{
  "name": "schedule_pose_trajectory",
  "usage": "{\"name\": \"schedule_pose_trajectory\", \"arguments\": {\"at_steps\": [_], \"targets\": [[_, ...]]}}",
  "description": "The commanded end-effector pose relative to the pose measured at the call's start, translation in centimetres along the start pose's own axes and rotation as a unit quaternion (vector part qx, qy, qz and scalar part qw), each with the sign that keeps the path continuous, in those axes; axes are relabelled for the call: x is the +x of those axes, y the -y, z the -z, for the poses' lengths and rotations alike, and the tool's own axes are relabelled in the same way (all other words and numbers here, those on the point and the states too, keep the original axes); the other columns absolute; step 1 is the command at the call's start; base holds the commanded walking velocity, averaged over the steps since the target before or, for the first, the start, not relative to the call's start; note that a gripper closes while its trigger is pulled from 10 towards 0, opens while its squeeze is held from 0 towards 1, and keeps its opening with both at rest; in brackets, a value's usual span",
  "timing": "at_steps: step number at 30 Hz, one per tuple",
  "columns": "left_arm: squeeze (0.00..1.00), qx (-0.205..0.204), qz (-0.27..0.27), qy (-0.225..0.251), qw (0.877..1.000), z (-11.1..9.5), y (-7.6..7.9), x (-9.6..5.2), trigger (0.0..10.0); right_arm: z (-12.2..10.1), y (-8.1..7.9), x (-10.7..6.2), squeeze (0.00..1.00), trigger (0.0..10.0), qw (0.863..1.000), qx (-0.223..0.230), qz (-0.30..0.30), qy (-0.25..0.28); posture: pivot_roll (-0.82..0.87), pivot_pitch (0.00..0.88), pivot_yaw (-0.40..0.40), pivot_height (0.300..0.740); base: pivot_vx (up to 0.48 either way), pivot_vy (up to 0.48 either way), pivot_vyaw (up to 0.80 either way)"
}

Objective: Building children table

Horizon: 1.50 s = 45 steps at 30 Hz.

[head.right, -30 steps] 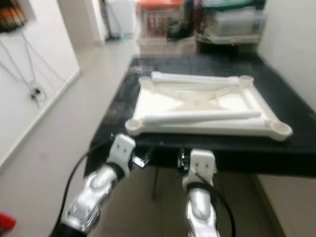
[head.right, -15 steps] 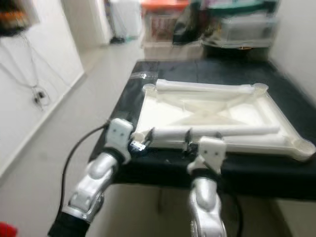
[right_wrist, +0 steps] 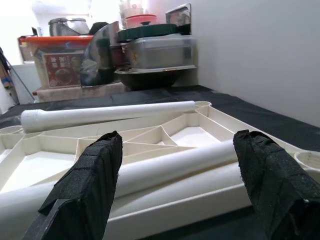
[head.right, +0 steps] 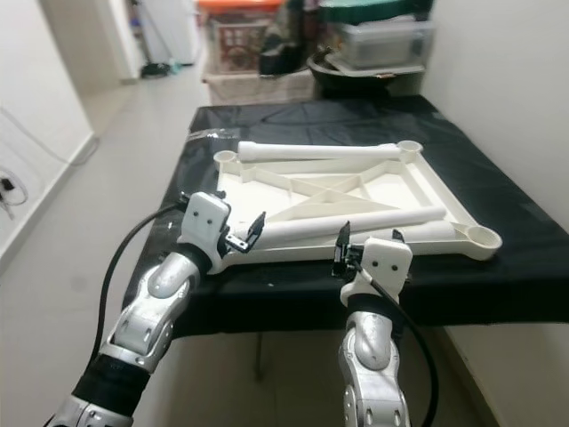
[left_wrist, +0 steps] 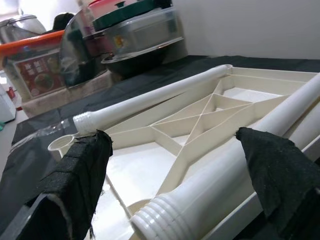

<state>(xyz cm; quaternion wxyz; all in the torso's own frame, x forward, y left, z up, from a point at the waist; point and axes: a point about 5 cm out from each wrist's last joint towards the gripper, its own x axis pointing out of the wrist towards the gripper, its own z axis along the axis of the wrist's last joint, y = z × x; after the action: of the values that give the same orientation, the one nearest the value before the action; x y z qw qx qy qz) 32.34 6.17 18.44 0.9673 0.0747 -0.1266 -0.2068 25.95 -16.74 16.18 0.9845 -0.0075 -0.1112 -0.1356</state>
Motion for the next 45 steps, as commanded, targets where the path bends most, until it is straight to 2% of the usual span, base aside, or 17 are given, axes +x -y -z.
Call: {"name": "schedule_pose_trajectory", "arguments": {"at_steps": [1, 4, 7, 13, 26, 30, 32, 33, 35, 36, 37, 38, 40, 41, 43, 44, 45], "targets": [[0.00, 0.000, -0.017, -0.017, 1.000, 0.7, -0.9, -0.3, 10.0, -0.4, -0.3, 0.0, 0.00, 10.0, 1.000, 0.004, -0.006, 0.008, 0.08, 0.000, 0.009, 0.740, 0.000, -0.386, 0.00], [0.00, -0.010, -0.027, -0.021, 0.999, 0.8, -1.2, -0.3, 10.0, -0.4, -0.5, 0.0, 0.00, 10.0, 1.000, 0.002, -0.010, 0.006, 0.08, 0.000, 0.009, 0.740, 0.000, -0.382, 0.00], [0.00, -0.021, -0.037, -0.026, 0.999, 0.8, -2.2, 0.2, 10.0, -0.3, -0.6, 0.0, 0.00, 10.0, 1.000, 0.004, -0.014, 0.002, 0.08, 0.000, 0.009, 0.740, 0.000, 0.000, 0.00], [0.00, -0.004, -0.046, -0.017, 0.999, 0.3, -3.4, 0.9, 10.0, -0.2, -0.6, -0.1, 0.00, 10.0, 1.000, 0.006, -0.013, 0.000, 0.08, 0.000, 0.010, 0.740, 0.000, 0.000, 0.00], [0.00, -0.037, -0.054, -0.039, 0.997, 0.8, -4.1, 1.2, 10.0, -0.2, -0.6, -0.2, 0.00, 10.0, 1.000, 0.003, -0.014, -0.003, 0.08, 0.000, 0.010, 0.740, 0.129, -0.129, 0.00], [0.00, -0.020, -0.020, -0.048, 0.998, 0.5, -4.8, 2.3, 10.0, -0.3, -0.6, -0.2, 0.00, 10.0, 1.000, 0.004, -0.013, -0.002, 0.08, 0.000, 0.014, 0.740, 0.000, 0.000, 0.00], [0.00, 0.009, 0.029, -0.054, 0.998, -0.2, -5.7, 3.6, 10.0, -0.4, -0.6, -0.4, 0.00, 10.0, 1.000, 0.005, -0.012, -0.002, 0.09, 0.000, 0.018, 0.740, 0.000, 0.000, 0.00], [0.00, 0.009, 0.029, -0.054, 0.998, -0.2, -5.7, 3.6, 10.0, -0.4, -0.6, -0.4, 0.00, 10.0, 1.000, 0.005, -0.012, -0.002, 0.09, 0.000, 0.018, 0.740, 0.000, 0.000, 0.00], [0.00, 0.027, 0.085, -0.061, 0.994, -1.0, -5.8, 4.7, 10.0, -0.4, -0.5, -0.6, 0.00, 10.0, 1.000, 0.006, -0.010, -0.005, 0.09, 0.000, 0.025, 0.740, 0.000, 0.000, 0.00], [0.00, 0.027, 0.085, -0.061, 0.994, -1.0, -5.8, 4.7, 10.0, -0.4, -0.5, -0.6, 0.00, 10.0, 1.000, 0.006, -0.010, -0.005, 0.09, 0.000, 0.025, 0.740, 0.000, 0.000, 0.00], [0.00, 0.035, 0.126, -0.062, 0.989, -1.5, -5.6, 5.2, 10.0, -0.4, -0.6, -0.8, 0.00, 10.0, 1.000, 0.006, -0.009, -0.007, 0.09, 0.000, 0.024, 0.740, 0.000, 0.000, 0.00], [0.00, 0.035, 0.126, -0.062, 0.989, -1.5, -5.6, 5.2, 10.0, -0.4, -0.6, -0.8, 0.00, 10.0, 1.000, 0.006, -0.009, -0.007, 0.09, 0.000, 0.024, 0.740, 0.000, 0.000, 0.00], [0.00, 0.048, 0.188, -0.062, 0.979, -2.3, -5.1, 5.8, 10.0, -0.4, -0.6, -1.0, 0.00, 10.0, 1.000, 0.007, -0.006, -0.010, 0.10, 0.000, 0.028, 0.740, 0.000, 0.000, 0.00], [0.00, 0.048, 0.188, -0.062, 0.979, -2.3, -5.1, 5.8, 10.0, -0.4, -0.6, -1.0, 0.00, 10.0, 1.000, 0.007, -0.006, -0.010, 0.10, 0.000, 0.028, 0.740, 0.000, 0.000, 0.00], [0.00, 0.078, 0.253, -0.070, 0.962, -3.2, -4.8, 6.4, 10.0, -0.5, -0.5, -1.2, 0.00, 10.0, 1.000, 0.009, -0.002, -0.014, 0.10, 0.000, 0.032, 0.740, 0.000, 0.000, 0.00], [0.00, 0.078, 0.253, -0.070, 0.962, -3.2, -4.8, 6.4, 10.0, -0.5, -0.5, -1.2, 0.00, 10.0, 1.000, 0.009, -0.002, -0.014, 0.10, 0.000, 0.032, 0.740, 0.000, 0.000, 0.00], [0.00, 0.094, 0.273, -0.078, 0.954, -3.7, -4.9, 6.8, 10.0, -0.5, -0.4, -1.3, 0.00, 10.0, 1.000, 0.010, 0.001, -0.016, 0.10, 0.000, 0.034, 0.740, 0.000, 0.000, 0.00]]}}
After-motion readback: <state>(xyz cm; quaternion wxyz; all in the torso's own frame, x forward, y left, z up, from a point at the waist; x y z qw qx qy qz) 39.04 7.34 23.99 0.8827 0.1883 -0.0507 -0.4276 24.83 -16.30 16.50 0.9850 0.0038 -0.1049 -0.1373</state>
